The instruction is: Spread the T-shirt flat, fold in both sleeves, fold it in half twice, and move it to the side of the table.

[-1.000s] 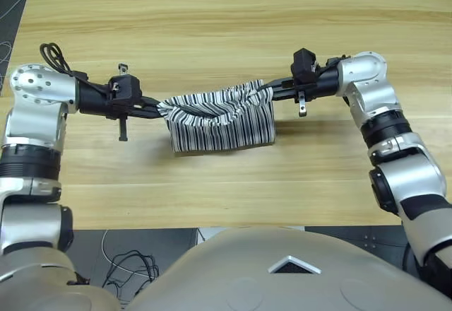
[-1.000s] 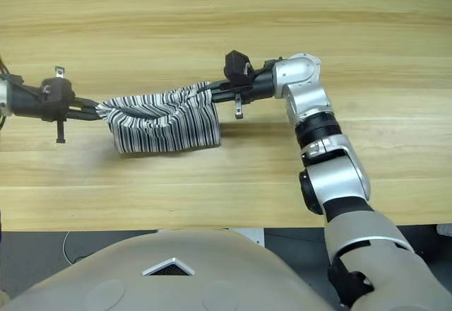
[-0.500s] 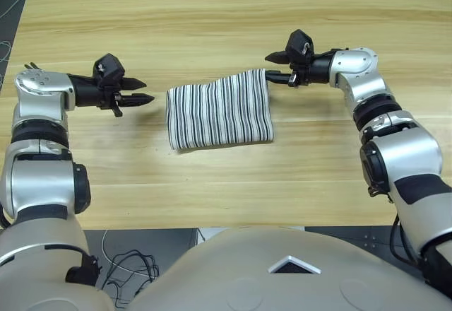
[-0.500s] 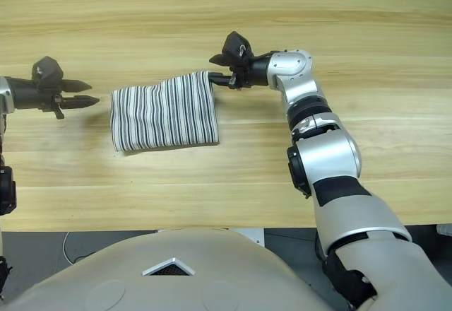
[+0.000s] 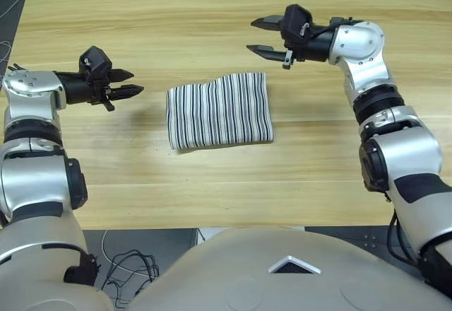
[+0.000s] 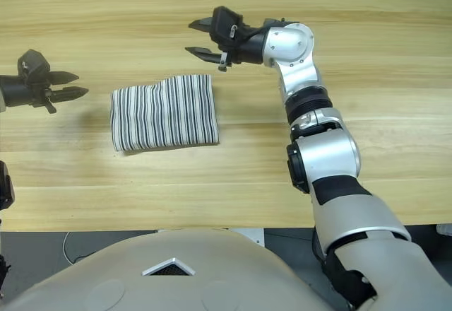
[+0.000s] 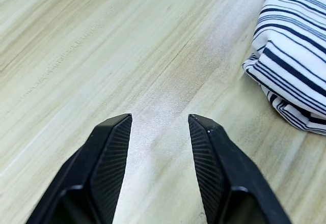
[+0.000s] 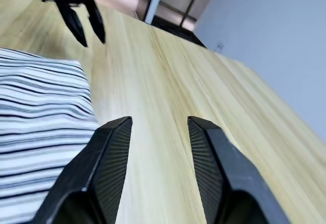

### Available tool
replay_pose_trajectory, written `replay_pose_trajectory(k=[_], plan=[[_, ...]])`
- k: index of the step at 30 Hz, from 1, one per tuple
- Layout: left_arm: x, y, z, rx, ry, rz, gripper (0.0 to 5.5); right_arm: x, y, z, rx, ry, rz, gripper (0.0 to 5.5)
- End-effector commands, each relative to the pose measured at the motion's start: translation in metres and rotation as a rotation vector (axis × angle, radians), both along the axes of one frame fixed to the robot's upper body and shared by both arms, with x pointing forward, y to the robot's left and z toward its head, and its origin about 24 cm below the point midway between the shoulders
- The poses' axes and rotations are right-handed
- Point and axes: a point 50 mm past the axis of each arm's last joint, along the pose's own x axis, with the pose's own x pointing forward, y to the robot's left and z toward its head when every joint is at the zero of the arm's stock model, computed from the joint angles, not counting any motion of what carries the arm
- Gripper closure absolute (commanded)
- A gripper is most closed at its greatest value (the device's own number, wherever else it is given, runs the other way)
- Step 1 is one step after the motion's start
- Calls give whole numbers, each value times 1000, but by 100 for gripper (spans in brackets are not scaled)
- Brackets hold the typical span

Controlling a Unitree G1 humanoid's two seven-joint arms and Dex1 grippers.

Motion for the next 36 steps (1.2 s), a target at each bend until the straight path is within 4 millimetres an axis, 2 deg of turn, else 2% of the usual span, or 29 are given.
replay_pose_trajectory(k=[1,3,7,9,12,13,15,16,18,20,21,22,23,24,25,26,28,30,32,33,34,36], plan=[[5,-4,4,6,-36,-6,344,-29,40,-32,-45,94,171,348],[8,-6,3,4,-62,8,344,-35,50,-46,-83,118,169,348],[20,-28,4,-46,-132,-45,344,-43,60,-76,-188,224,87,348],[26,-41,2,-61,-149,-80,344,-40,51,-87,-234,297,-3,348],[35,-63,1,-73,-233,-108,344,-28,14,-104,-451,326,-199,348],[42,-70,8,-147,-286,-82,344,-23,-5,-106,-530,309,-256,348],[55,-80,26,-365,-412,22,344,-12,-55,-102,-673,247,-384,348],[63,-83,35,-478,-474,114,344,-6,-89,-94,-735,215,-481,348],[78,-89,43,-589,-569,362,344,-3,-171,-70,-836,162,-740,348],[92,-103,37,-594,-585,663,344,-19,-239,-53,-868,172,-991,348],[96,-112,33,-592,-569,775,344,-29,-261,-50,-864,185,-1091,348],[99,-120,30,-594,-555,849,344,-36,-274,-48,-861,183,-1159,348],[100,-129,26,-592,-537,898,344,-35,-279,-44,-849,116,-1225,348],[100,-134,23,-572,-526,938,344,-29,-278,-37,-840,8,-1276,348],[100,-137,21,-553,-533,964,344,-13,-263,-25,-738,-144,-1314,348],[99,-138,21,-534,-551,985,344,1,-245,-12,-628,-278,-1333,348],[98,-140,22,-497,-616,1006,344,26,-193,15,-337,-547,-1304,348],[96,-144,24,-396,-726,984,344,36,-149,31,-157,-768,-1269,348],[93,-149,23,-305,-812,939,344,36,-121,44,-147,-1093,-1255,348],[91,-150,23,-279,-853,921,344,34,-103,45,-163,-1250,-1208,348],[89,-151,24,-260,-896,897,344,31,-79,36,-167,-1333,-1133,348],[86,-155,24,-230,-956,849,344,23,-46,8,-175,-1328,-991,348]])
